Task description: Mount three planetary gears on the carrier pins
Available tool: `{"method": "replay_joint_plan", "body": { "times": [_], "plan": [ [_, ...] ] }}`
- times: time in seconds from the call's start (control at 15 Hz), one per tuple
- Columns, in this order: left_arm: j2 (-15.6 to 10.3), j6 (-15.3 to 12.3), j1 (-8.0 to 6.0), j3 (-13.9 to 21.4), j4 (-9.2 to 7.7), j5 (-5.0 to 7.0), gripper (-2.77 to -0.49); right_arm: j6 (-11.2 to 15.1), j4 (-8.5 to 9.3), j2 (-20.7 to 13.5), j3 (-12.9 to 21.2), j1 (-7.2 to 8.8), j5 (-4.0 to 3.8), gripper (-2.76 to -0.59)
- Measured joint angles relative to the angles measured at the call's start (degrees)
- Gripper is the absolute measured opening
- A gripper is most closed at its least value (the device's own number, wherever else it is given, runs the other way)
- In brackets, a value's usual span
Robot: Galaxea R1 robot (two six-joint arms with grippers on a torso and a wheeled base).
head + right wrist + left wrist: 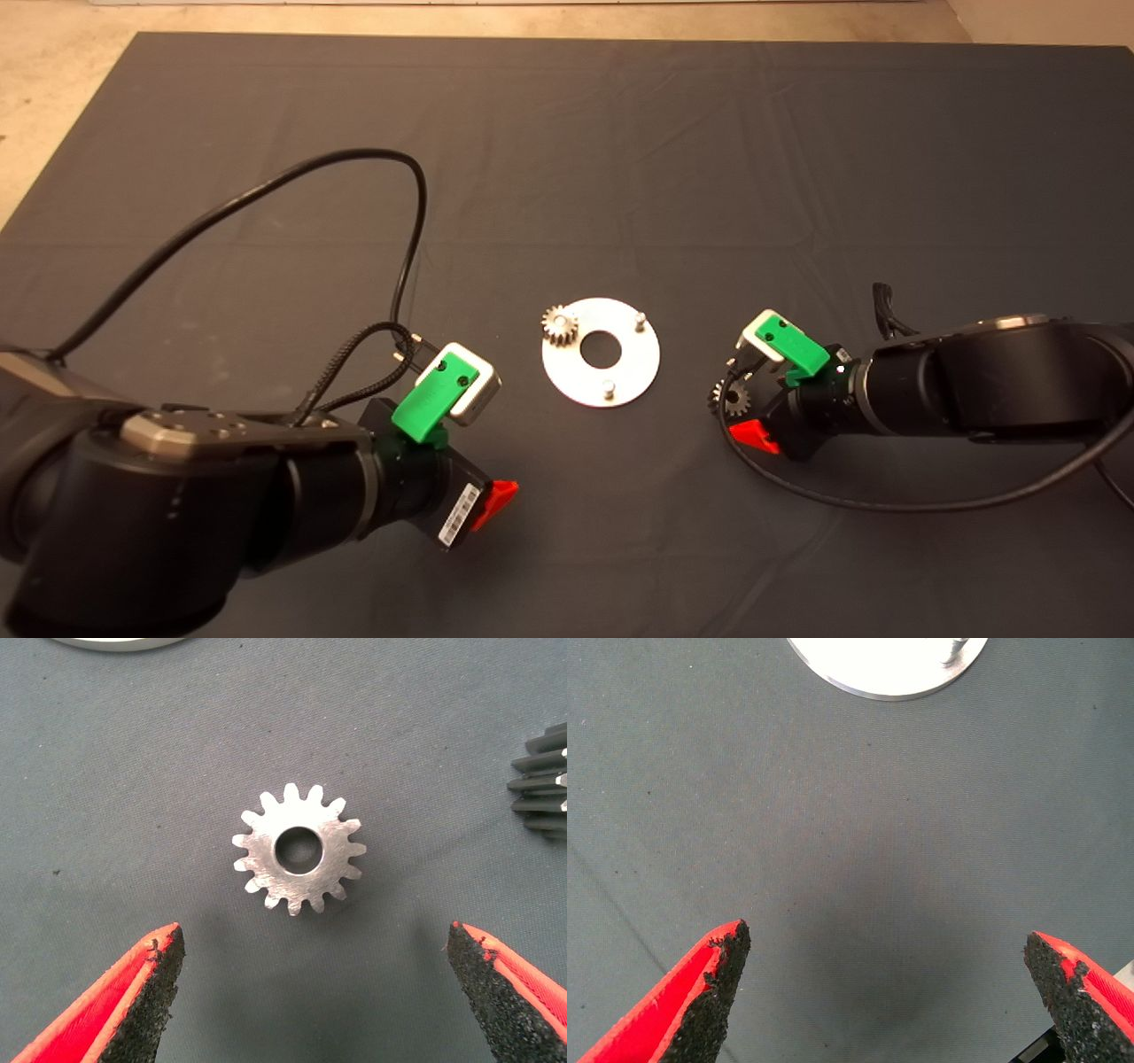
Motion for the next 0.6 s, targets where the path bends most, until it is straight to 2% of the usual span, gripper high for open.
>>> {"method": "replay_joint_plan", "body": {
  "times": [0.4,0.6],
  "plan": [
    [0.00,0.00,0.00,0.00,0.00,0.00,-1.04,0.00,-1.05,-0.02,-0.13,-0.65,0.05,-1.15],
    [0.00,0.00,0.00,0.11,0.00,0.02,-1.04,0.02,-1.16,0.17,-1.93,-1.27,0.39,-1.20]
  ]
}}
